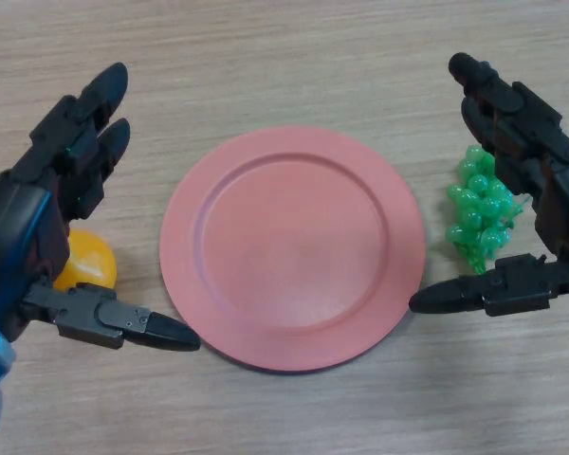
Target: Pick up the green grapes and place it on the plate
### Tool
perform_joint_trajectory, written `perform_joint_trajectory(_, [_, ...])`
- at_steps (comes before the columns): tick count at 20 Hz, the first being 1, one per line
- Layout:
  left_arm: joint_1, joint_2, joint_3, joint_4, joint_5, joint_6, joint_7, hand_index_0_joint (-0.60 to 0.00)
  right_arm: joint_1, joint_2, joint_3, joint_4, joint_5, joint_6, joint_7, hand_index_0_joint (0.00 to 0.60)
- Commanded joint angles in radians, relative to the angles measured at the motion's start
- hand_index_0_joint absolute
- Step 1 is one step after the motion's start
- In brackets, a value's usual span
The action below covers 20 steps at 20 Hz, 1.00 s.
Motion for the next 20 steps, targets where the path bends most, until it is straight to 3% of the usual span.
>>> perform_joint_trajectory(1, [-0.026, 0.028, 0.024, -0.041, 0.027, -0.073, -0.01, 0.0, -0.036, -0.013, -0.032, -0.042, -0.013, -0.175, -0.039, 0.0])
perform_joint_trajectory(9, [-0.048, 0.024, 0.0, 0.008, 0.039, -0.139, 0.021, 0.0, -0.062, -0.026, -0.05, 0.033, -0.025, -0.21, -0.026, 0.0])
perform_joint_trajectory(13, [-0.04, 0.021, -0.01, 0.003, 0.044, -0.133, 0.022, 0.0, -0.129, -0.056, -0.066, 0.14, -0.098, -0.226, -0.042, 0.0])
perform_joint_trajectory(20, [-0.031, 0.019, -0.002, -0.039, 0.046, -0.097, 0.007, 0.0, -0.267, -0.171, -0.091, 0.39, -0.37, -0.329, 0.07, 0.0])
